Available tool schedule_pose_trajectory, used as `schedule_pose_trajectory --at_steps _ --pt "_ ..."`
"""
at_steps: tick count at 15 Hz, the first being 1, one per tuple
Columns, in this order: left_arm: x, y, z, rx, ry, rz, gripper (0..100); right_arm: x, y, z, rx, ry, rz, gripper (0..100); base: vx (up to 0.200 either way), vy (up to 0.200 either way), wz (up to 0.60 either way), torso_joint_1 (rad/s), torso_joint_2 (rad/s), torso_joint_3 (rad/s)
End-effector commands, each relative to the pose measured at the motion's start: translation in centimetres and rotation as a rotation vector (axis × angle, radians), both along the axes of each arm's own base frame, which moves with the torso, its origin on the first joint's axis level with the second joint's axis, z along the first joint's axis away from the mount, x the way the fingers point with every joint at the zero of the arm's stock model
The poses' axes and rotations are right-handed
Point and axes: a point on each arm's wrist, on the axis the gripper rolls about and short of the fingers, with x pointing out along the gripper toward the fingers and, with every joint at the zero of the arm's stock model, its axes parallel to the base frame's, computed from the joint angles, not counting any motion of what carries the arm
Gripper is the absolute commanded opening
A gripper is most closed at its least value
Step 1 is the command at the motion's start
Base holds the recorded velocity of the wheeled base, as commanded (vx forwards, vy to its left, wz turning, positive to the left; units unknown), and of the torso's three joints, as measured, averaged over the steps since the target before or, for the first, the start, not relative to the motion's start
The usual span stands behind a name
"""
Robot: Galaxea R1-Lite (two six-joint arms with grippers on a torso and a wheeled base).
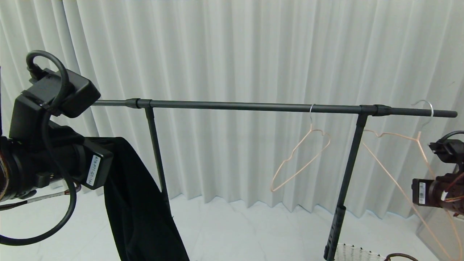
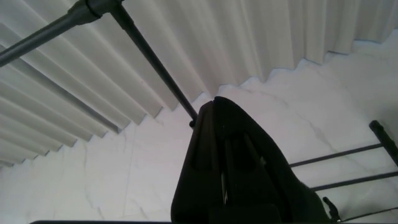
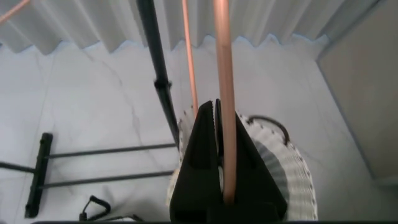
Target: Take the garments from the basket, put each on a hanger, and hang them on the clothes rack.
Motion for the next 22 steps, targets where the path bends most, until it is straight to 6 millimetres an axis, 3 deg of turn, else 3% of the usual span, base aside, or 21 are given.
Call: schedule_pose_trajectory --at_steps 1,7,10,12,14,15,18,22 --pt "-0.2 0.1 -0.2 0.002 0.004 0.0 0 -3.2 -0.3 0.7 0.0 -0.044 0.003 0 -0.2 0.0 0.0 -0.012 -0.01 0.012" --pt "0.0 0.1 -1.8 0.017 0.062 0.008 0 -10.1 -0.6 2.4 -0.03 -0.086 0.083 0 -0.2 0.0 0.0 0.0 0.0 0.005" --pt "-0.3 -0.4 -2.3 0.025 0.079 -0.03 0 -13.0 0.7 4.0 -0.001 -0.146 0.307 0 0.0 0.0 0.0 0.0 0.0 0.0" --pt "-0.5 -1.2 -2.0 0.009 0.074 -0.066 0 -13.8 1.4 4.9 0.015 -0.149 0.437 0 0.0 0.0 0.0 0.0 0.0 0.0" --pt "0.5 -3.0 -1.4 -0.079 0.089 -0.078 0 -14.5 2.8 5.9 0.086 -0.131 0.627 0 0.0 0.0 0.0 0.0 0.0 0.0" --pt "2.2 -4.1 -0.9 -0.118 0.098 -0.063 0 -15.1 4.3 6.3 0.179 -0.093 0.762 0 0.0 0.0 0.0 0.0 0.0 0.0" --pt "4.9 -4.8 -0.9 -0.132 0.12 -0.017 0 -16.2 6.9 6.5 0.261 0.008 0.959 0 0.0 0.0 0.0 0.0 0.0 0.0" --pt "5.0 -5.3 -0.5 -0.143 0.112 -0.034 0 -16.2 11.1 6.6 0.306 0.096 1.019 0 0.0 0.0 0.0 0.0 0.0 0.0"
